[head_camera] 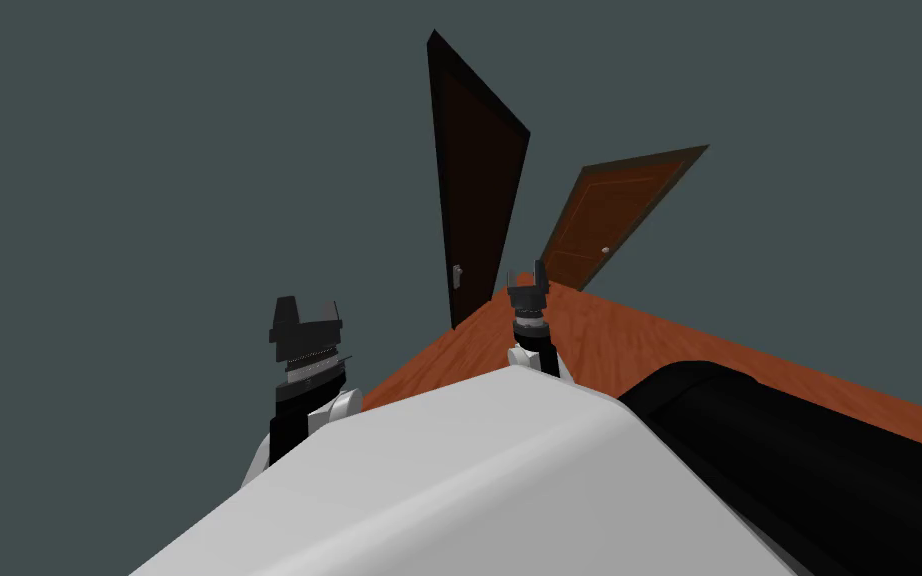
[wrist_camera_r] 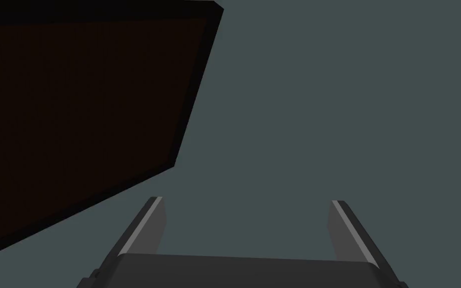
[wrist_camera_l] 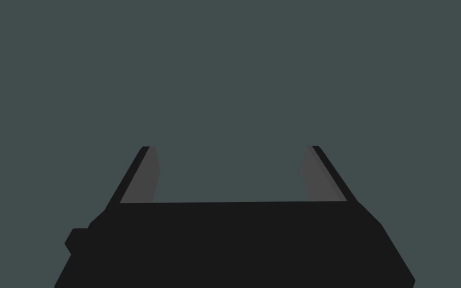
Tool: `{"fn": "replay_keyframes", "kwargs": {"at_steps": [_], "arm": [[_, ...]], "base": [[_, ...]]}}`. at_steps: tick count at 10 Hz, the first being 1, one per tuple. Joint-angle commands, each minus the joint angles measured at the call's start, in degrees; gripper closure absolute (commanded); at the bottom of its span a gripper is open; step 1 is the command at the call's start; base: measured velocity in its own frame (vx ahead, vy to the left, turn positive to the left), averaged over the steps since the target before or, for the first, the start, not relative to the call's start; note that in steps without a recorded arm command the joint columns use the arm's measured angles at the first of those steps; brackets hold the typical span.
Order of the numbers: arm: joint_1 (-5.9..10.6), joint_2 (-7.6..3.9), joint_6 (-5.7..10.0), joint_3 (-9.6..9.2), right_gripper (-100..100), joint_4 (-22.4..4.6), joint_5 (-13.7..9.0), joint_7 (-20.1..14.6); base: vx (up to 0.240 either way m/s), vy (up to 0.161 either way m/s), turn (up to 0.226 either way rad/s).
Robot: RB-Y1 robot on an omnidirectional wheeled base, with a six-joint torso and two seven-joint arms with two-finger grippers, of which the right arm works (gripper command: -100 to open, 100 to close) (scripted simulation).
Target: Pull the door open
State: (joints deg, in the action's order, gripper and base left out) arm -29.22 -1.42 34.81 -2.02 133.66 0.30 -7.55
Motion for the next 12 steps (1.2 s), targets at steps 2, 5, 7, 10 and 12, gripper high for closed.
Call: {"fn": "replay_keyframes", "kwargs": {"at_steps": [2, 5, 7, 10, 12], "arm": [[1.62, -0.94, -0.37, -0.53, -100, -3.2, -3.3, -1.9], [3.03, -1.69, -0.69, -0.99, -100, -5.9, -6.2, -3.5], [4.15, -2.27, -0.94, -1.36, -100, -8.1, -8.5, -4.8], [6.05, -3.21, -1.38, -1.98, -100, -11.8, -12.4, -7.0], [7.46, -3.89, -1.7, -2.44, -100, -14.5, -15.2, -8.6]], "base": [[0.033, -0.068, 0.167], [0.046, -0.095, 0.11], [0.042, -0.077, 0.123], [0.042, -0.092, 0.146], [0.037, -0.094, 0.16]]}}
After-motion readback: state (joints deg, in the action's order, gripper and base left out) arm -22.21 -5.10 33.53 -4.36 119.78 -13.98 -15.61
